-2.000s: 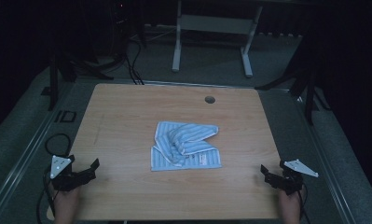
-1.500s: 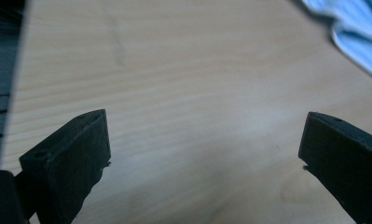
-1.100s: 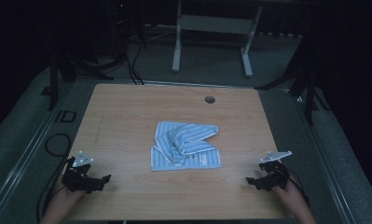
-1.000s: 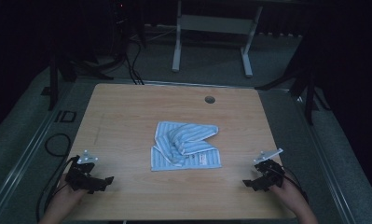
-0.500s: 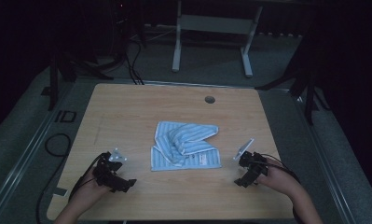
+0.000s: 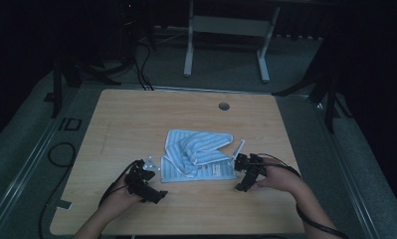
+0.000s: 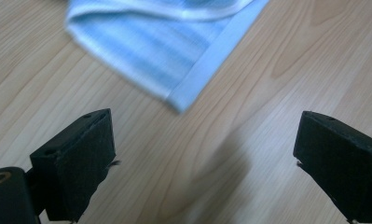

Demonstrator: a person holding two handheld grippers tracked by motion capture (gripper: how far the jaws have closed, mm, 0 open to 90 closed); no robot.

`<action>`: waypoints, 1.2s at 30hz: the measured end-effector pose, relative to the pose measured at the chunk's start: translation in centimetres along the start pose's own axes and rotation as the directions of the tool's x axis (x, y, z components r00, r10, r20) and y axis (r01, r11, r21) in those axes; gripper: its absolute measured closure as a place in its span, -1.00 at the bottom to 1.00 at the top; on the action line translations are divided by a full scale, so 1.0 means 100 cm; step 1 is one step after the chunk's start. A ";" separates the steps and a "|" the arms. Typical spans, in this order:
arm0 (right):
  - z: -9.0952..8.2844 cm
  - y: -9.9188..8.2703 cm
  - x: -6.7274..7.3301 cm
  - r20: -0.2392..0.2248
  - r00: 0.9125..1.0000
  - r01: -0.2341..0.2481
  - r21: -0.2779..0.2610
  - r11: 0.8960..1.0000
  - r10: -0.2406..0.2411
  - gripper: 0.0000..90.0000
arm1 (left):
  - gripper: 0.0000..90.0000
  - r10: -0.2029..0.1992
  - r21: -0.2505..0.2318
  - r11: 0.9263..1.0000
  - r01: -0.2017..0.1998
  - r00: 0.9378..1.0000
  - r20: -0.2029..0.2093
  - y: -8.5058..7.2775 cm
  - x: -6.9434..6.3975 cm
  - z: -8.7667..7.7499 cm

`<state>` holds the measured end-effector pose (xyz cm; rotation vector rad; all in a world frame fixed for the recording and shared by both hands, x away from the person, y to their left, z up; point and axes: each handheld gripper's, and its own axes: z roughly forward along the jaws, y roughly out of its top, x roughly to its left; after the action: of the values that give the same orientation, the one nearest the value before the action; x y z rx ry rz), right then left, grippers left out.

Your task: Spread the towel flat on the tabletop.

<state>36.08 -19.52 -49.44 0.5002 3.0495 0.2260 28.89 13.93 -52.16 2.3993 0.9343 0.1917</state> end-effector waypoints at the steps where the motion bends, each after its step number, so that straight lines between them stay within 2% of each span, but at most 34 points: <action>1: -0.001 0.005 0.000 -0.001 1.000 0.020 0.004 1.000 -0.020 -0.50 | -0.89 0.009 -0.002 1.000 -0.009 1.000 -0.001 0.003 -0.003 0.002; 4: -0.004 0.018 -0.001 0.006 0.998 0.063 0.019 0.998 -0.063 -0.40 | -0.89 0.019 -0.005 1.000 -0.019 1.000 0.012 0.006 -0.006 0.004; 9: -0.004 0.040 -0.002 -0.005 0.995 0.095 0.036 0.995 -0.095 -0.33 | -0.89 0.020 -0.005 1.000 -0.020 1.000 0.016 0.005 -0.008 0.006; 11: -0.004 0.048 -0.002 -0.007 0.994 0.110 0.024 0.994 -0.110 -0.31 | -0.89 0.013 -0.014 1.000 -0.013 1.000 0.024 0.004 -0.007 0.006; 15: -0.003 0.067 -0.002 0.000 0.994 0.108 -0.021 0.994 -0.109 -0.25 | -0.89 0.014 -0.015 1.000 -0.014 1.000 0.018 0.003 -0.008 0.006; 18: -0.001 0.079 0.000 0.013 0.992 0.128 -0.038 0.991 -0.128 -0.22 | -0.89 0.019 -0.017 1.000 -0.018 1.000 0.015 0.003 -0.010 0.006; 21: 0.001 0.093 0.001 0.009 0.991 0.135 -0.041 0.990 -0.135 -0.15 | -0.89 0.027 -0.014 1.000 -0.027 0.999 0.018 0.003 -0.011 0.007; 23: 0.002 0.097 0.001 0.007 0.991 0.135 -0.043 0.990 -0.135 -0.15 | -0.89 0.027 -0.014 1.000 -0.027 0.999 0.018 0.003 -0.011 0.007; 24: 0.003 0.107 0.001 0.004 0.992 0.128 -0.057 0.990 -0.128 -0.13 | -0.89 0.023 -0.011 1.000 -0.023 1.000 0.013 0.002 -0.011 0.008; 32: 0.012 0.140 0.001 -0.015 0.991 0.133 -0.066 0.989 -0.134 -0.03 | -0.89 0.013 -0.013 1.000 -0.013 1.000 0.023 0.002 -0.010 0.010; 34: 0.014 0.146 0.000 -0.002 0.992 0.129 -0.066 0.989 -0.130 0.06 | -0.89 0.013 -0.019 1.000 -0.012 1.000 0.025 0.004 -0.011 0.010; 36: 0.016 0.148 -0.001 0.006 0.991 0.132 -0.060 0.989 -0.131 0.37 | -0.88 0.019 -0.025 1.000 -0.019 0.999 0.033 0.007 -0.012 0.011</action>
<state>40.95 -5.43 -48.75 0.2941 3.0477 0.3112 28.75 12.20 -52.60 2.3818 0.8890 0.1688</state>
